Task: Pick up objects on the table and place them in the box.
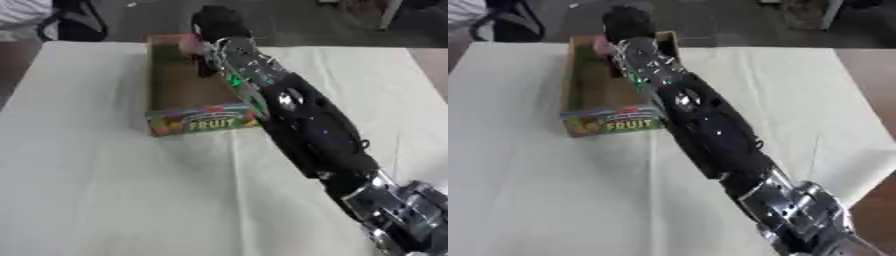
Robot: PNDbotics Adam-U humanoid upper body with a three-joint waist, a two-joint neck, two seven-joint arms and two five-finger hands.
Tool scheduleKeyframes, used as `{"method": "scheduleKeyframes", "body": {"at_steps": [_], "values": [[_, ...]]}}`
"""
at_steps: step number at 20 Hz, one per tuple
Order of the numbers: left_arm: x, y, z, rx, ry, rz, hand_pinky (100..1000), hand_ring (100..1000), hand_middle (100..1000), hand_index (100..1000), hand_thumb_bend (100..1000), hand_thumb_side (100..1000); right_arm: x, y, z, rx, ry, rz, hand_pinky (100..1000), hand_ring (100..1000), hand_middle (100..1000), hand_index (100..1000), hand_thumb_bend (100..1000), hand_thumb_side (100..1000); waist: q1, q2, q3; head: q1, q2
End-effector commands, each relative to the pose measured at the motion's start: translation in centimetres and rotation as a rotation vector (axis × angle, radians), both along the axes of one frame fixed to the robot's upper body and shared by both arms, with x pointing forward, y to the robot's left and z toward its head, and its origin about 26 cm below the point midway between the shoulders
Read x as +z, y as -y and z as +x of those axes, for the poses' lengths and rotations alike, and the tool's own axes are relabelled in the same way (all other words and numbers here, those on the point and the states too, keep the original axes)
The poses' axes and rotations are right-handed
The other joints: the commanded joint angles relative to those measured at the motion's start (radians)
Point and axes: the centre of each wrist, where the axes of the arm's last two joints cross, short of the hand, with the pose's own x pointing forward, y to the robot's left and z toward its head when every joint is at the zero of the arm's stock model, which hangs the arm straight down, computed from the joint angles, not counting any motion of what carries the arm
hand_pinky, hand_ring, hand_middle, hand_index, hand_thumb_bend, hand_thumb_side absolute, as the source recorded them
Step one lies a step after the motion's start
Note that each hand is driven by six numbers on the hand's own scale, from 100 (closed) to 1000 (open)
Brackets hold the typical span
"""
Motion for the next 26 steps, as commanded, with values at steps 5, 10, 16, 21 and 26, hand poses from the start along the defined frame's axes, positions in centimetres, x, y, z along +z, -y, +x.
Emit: {"method": "scheduleKeyframes", "body": {"at_steps": [5,10,16,21,26], "values": [[0.8,0.2,-0.1,-0.018,0.028,0.013,593,623,595,762,100,674,0.4,0.1,1.4,-0.062,0.017,-0.017,827,866,546,662,140,126,0.005,-0.015,0.011,-0.009,-0.017],[0.8,0.2,-0.1,-0.02,0.028,0.014,594,623,595,761,100,675,0.2,0.2,1.9,-0.064,-0.03,-0.023,838,878,583,688,142,121,0.003,-0.013,0.014,-0.011,-0.017],[0.8,0.2,-0.1,-0.021,0.028,0.015,594,623,595,761,100,675,-0.1,0.2,2.3,-0.056,-0.099,-0.036,855,909,673,756,167,111,0.004,-0.013,0.014,-0.012,-0.017],[0.8,0.2,-0.1,-0.021,0.027,0.015,594,623,595,761,100,673,-0.1,0.3,2.3,-0.036,-0.147,-0.048,870,921,717,822,293,100,0.005,-0.014,0.012,-0.013,-0.016],[0.7,0.1,-0.2,-0.02,0.026,0.015,594,623,595,761,100,674,0.3,0.5,2.4,-0.034,-0.17,-0.06,874,924,732,847,399,100,0.004,-0.016,0.011,-0.011,-0.015]]}}
